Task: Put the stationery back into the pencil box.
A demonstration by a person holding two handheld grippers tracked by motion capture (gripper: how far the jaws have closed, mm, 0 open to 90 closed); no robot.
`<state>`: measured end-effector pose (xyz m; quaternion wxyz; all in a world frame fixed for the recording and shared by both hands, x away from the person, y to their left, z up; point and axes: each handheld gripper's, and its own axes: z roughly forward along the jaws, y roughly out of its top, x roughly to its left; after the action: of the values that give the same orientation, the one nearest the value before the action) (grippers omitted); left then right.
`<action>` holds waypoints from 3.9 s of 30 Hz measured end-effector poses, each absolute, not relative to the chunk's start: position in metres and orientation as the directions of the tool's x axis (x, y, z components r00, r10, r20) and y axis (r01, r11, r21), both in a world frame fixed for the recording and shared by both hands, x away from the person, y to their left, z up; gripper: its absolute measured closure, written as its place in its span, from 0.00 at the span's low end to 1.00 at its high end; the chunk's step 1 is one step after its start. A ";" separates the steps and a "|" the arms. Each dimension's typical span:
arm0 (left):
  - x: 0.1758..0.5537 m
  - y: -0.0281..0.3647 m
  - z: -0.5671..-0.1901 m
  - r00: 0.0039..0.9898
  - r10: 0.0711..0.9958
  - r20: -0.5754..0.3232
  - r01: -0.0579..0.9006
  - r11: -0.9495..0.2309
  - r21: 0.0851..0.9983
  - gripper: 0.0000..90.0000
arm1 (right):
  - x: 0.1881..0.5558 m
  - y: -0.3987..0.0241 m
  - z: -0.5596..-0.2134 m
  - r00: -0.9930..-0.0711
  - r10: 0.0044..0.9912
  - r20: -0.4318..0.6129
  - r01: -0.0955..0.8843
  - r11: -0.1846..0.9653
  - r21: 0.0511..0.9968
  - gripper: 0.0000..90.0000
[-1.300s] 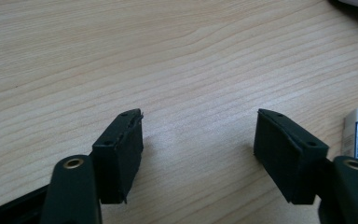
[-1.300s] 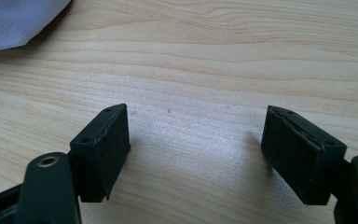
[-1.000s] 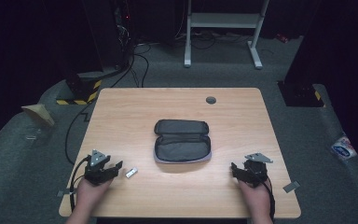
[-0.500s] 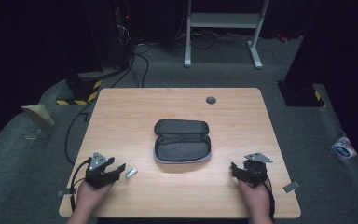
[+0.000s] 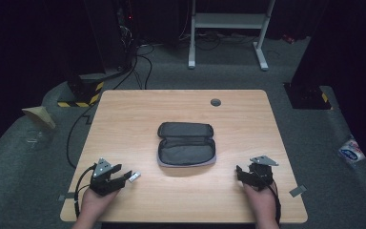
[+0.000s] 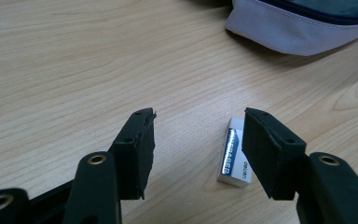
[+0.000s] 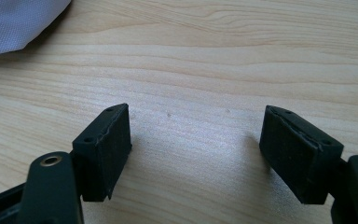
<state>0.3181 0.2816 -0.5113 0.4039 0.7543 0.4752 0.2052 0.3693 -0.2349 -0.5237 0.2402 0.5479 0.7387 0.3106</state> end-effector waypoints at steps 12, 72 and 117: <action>0.319 0.266 -0.513 0.495 0.867 -0.049 0.545 -0.266 0.795 0.51 | 0.367 -0.235 -0.524 -0.288 0.957 -0.013 0.660 0.208 0.722 0.28; 0.325 0.252 -0.522 0.548 0.837 0.016 0.515 -0.353 0.781 0.81 | 0.366 -0.235 -0.524 -0.299 0.954 -0.016 0.655 0.217 0.724 0.28; 0.320 0.254 -0.498 0.539 0.842 -0.026 0.438 -0.254 0.863 0.81 | 0.367 -0.235 -0.523 -0.309 0.951 -0.016 0.653 0.224 0.724 0.30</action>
<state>0.3205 0.2537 -0.4982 0.4417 0.7580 0.4220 0.2286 0.3666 -0.2351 -0.5235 0.2373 0.5377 0.7456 0.3141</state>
